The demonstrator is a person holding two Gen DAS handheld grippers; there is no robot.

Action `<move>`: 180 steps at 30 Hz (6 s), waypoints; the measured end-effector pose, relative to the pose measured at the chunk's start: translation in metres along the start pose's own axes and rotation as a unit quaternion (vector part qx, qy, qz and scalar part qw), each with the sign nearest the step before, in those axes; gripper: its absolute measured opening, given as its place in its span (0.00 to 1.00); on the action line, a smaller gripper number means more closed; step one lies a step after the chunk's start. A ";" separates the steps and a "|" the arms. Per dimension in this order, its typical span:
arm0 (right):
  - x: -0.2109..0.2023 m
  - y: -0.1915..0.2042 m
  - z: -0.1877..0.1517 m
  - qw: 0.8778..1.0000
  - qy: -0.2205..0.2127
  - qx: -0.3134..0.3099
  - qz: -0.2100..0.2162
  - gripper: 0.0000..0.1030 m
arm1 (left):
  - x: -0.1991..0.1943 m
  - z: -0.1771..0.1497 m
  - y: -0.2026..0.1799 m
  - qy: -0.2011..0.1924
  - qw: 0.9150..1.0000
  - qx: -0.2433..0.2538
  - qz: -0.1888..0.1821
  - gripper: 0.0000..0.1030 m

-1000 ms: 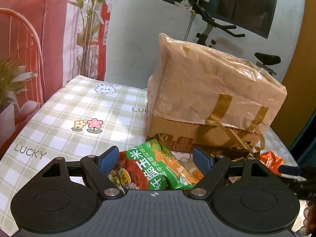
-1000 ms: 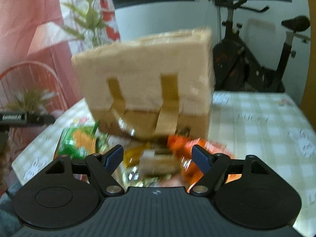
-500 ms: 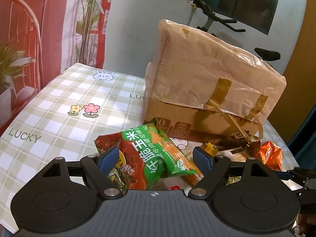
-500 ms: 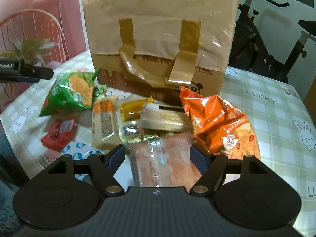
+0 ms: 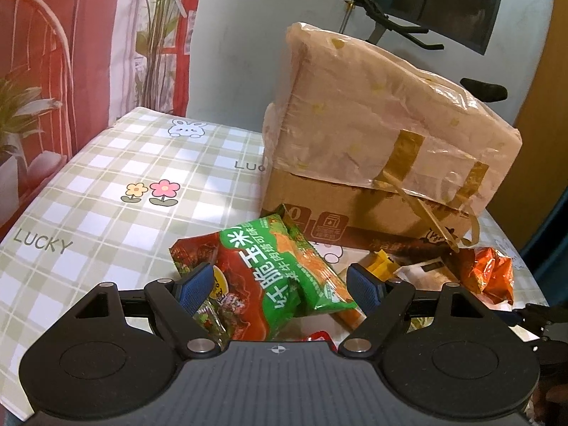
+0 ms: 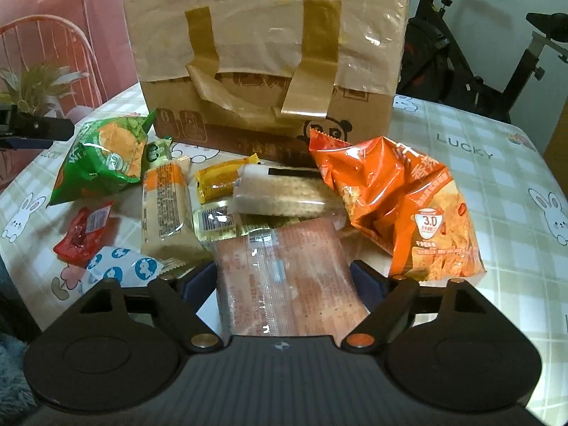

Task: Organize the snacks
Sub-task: 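Grasp the red-and-green chip bag with left while right grasps pink-wrapped pastry, then carry both held snacks over the box and open both grippers, then move both tools back down to the remaining snacks by the box, then close the left gripper on the red snack packet while right grasps orange chip bag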

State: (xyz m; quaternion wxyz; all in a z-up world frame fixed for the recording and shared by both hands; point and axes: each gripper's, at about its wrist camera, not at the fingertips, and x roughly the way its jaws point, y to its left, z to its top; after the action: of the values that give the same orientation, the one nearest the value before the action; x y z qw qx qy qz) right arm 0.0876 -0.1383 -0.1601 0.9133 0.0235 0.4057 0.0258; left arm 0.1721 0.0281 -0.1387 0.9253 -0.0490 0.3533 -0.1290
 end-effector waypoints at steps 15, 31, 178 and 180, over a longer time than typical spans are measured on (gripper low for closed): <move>-0.004 0.003 0.000 1.000 -0.010 0.005 0.024 0.75 | 0.038 0.012 0.029 0.022 0.997 -0.071 0.033 0.82; -0.002 0.003 -0.001 1.000 -0.011 0.004 0.025 0.74 | 0.060 -0.007 0.035 0.042 0.991 -0.123 -0.019 0.98; -0.039 -0.002 0.048 0.989 -0.120 0.070 0.055 0.77 | 0.025 -0.057 -0.005 0.110 0.992 0.060 0.007 0.34; -0.040 -0.003 0.048 0.989 -0.121 0.070 0.053 0.77 | 0.022 -0.054 -0.006 0.096 0.994 0.061 0.004 0.34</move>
State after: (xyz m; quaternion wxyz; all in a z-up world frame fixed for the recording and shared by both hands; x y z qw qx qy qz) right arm 0.0966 -0.1447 -0.0990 0.9492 0.1120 0.2911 0.0424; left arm 0.1503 0.0163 -0.1922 0.8890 0.0216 0.4320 -0.1504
